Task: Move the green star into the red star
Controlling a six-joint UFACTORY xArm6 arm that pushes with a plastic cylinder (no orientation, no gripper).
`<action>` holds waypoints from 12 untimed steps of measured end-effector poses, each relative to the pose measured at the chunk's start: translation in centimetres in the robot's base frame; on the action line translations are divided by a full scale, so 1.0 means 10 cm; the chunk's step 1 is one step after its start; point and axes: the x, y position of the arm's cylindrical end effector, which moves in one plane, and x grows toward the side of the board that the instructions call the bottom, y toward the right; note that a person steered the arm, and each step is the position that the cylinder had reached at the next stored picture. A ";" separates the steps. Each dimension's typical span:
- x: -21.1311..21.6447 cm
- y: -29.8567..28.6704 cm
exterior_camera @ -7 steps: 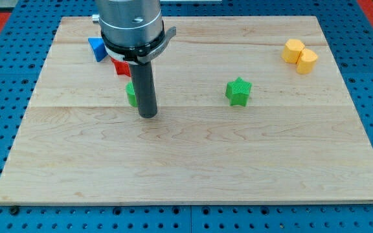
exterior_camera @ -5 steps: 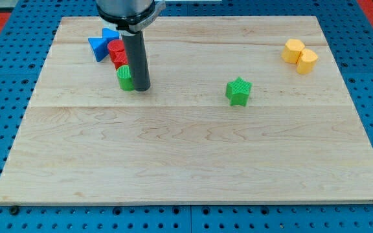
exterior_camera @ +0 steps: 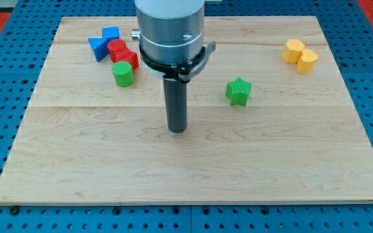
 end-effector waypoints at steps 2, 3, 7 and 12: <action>0.23 1.09; 0.02 1.16; -0.81 0.92; -1.36 0.85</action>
